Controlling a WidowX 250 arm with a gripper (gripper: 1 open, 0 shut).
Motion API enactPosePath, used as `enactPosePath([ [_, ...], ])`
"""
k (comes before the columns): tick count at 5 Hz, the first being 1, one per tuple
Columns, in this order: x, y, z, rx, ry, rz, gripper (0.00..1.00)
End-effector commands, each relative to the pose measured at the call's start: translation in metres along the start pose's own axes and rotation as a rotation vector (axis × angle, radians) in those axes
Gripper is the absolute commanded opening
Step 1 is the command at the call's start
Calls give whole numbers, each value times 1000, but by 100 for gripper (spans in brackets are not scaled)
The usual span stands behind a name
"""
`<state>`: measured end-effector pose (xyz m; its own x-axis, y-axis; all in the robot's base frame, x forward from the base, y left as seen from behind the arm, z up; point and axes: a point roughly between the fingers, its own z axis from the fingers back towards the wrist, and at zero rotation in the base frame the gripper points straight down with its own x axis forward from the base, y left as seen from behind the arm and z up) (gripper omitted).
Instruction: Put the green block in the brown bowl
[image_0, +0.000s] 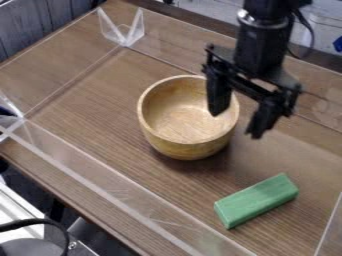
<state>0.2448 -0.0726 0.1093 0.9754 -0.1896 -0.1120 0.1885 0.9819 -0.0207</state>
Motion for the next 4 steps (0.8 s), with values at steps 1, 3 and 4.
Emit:
enactPosePath([
  [1,0,-18,7,-12,-63,-44,100],
  [3,-2,-39,-16,-28,-45,-113,100],
  [4,0,-42,-29,-37,-31,-125,100],
])
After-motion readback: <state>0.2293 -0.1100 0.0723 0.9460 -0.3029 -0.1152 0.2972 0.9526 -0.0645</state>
